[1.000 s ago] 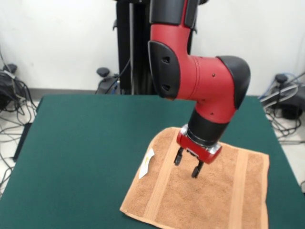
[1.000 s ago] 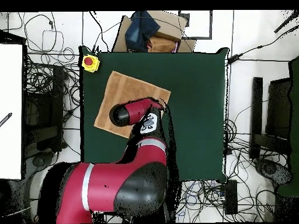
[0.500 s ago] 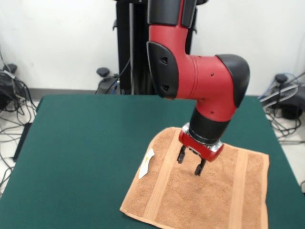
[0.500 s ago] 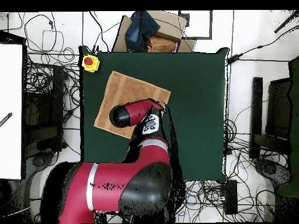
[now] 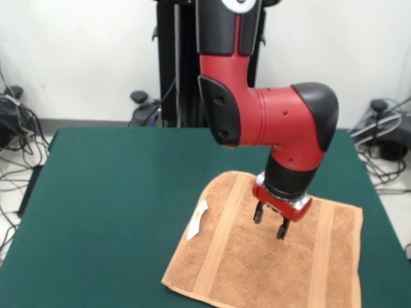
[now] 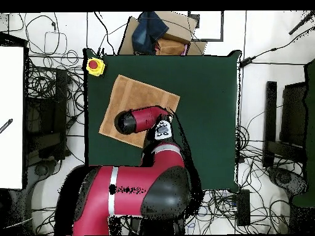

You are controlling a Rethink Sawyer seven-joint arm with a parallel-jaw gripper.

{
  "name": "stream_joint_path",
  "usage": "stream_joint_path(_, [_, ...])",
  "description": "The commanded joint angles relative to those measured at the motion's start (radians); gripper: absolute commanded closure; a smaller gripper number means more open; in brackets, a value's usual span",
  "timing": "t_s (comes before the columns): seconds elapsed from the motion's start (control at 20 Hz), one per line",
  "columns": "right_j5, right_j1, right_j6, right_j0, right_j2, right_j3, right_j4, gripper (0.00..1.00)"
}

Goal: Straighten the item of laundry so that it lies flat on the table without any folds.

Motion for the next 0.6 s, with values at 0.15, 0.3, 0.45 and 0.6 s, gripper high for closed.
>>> stream_joint_path(0.15, [-0.011,0.055,-0.125,-0.012,0.108,0.04,-0.061,0.0])
stream_joint_path(0.3, [-0.009,0.055,-0.108,-0.032,0.12,0.056,-0.044,1.0])
stream_joint_path(0.45, [-0.012,0.058,-0.089,-0.021,0.105,0.053,-0.043,1.0])
stream_joint_path(0.6, [-0.011,0.065,-0.089,-0.016,0.1,0.039,-0.046,1.0])
